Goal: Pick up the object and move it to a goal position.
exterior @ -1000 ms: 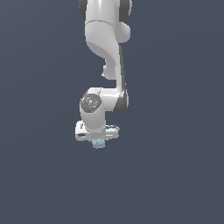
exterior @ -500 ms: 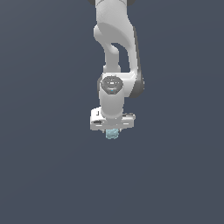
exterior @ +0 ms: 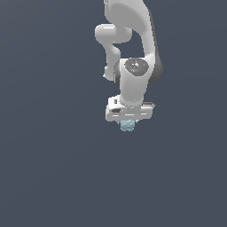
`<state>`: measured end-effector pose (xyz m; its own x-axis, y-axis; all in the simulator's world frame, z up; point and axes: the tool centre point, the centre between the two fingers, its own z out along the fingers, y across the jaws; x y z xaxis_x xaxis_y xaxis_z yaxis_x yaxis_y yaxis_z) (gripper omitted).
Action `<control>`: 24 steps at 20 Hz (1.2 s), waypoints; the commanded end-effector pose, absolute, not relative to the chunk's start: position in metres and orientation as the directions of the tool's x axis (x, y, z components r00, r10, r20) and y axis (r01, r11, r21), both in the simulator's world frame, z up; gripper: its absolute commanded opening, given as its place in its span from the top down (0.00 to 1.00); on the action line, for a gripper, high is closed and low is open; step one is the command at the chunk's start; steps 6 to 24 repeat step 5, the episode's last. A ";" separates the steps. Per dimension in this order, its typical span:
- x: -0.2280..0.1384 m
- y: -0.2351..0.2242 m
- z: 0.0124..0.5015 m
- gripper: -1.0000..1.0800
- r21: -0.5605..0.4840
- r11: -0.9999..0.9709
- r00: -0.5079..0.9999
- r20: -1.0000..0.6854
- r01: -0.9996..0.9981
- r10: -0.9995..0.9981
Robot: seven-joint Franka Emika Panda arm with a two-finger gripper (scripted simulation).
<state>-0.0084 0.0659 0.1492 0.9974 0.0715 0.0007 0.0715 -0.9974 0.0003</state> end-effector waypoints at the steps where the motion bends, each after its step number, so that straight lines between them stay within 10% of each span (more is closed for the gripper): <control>1: -0.012 0.075 0.156 1.00 0.001 -0.998 0.998 0.000 0.070 0.070; 24: -0.013 0.081 0.160 1.00 0.001 -0.998 0.998 0.000 0.070 0.070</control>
